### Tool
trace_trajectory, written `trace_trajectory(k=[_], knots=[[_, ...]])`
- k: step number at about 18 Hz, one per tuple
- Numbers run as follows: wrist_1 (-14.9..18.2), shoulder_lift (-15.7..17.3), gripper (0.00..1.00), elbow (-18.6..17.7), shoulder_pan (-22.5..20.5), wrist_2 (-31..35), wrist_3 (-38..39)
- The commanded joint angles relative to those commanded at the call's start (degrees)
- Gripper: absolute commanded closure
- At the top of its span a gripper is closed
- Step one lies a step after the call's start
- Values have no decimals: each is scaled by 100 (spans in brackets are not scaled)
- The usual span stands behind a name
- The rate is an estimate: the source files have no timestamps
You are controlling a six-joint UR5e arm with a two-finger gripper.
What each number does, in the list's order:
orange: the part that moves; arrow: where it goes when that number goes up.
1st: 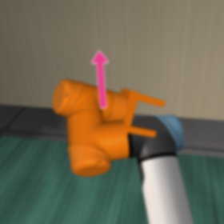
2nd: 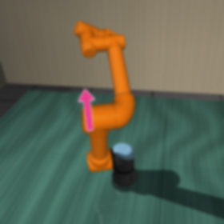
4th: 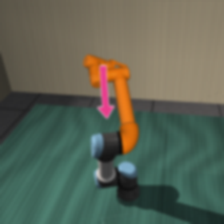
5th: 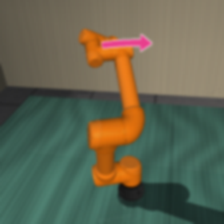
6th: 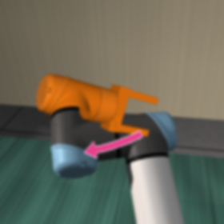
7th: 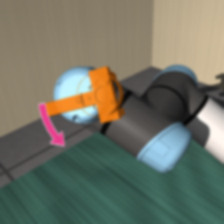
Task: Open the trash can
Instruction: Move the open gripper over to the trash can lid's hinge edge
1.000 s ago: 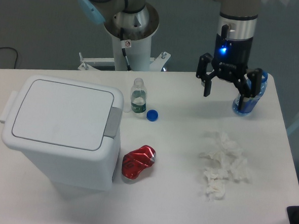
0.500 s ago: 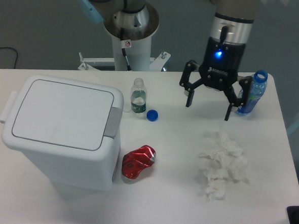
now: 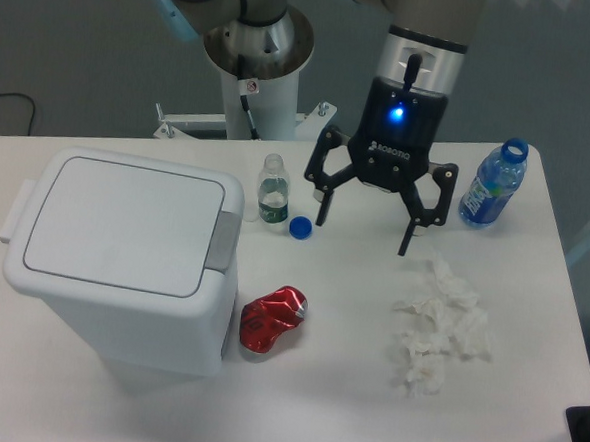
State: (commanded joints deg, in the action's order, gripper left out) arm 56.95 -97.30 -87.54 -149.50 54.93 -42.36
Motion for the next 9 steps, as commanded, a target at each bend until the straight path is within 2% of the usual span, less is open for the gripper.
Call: trace_trajectory(k=[9], knots=[[9, 53, 0, -272, 387, 35, 255]])
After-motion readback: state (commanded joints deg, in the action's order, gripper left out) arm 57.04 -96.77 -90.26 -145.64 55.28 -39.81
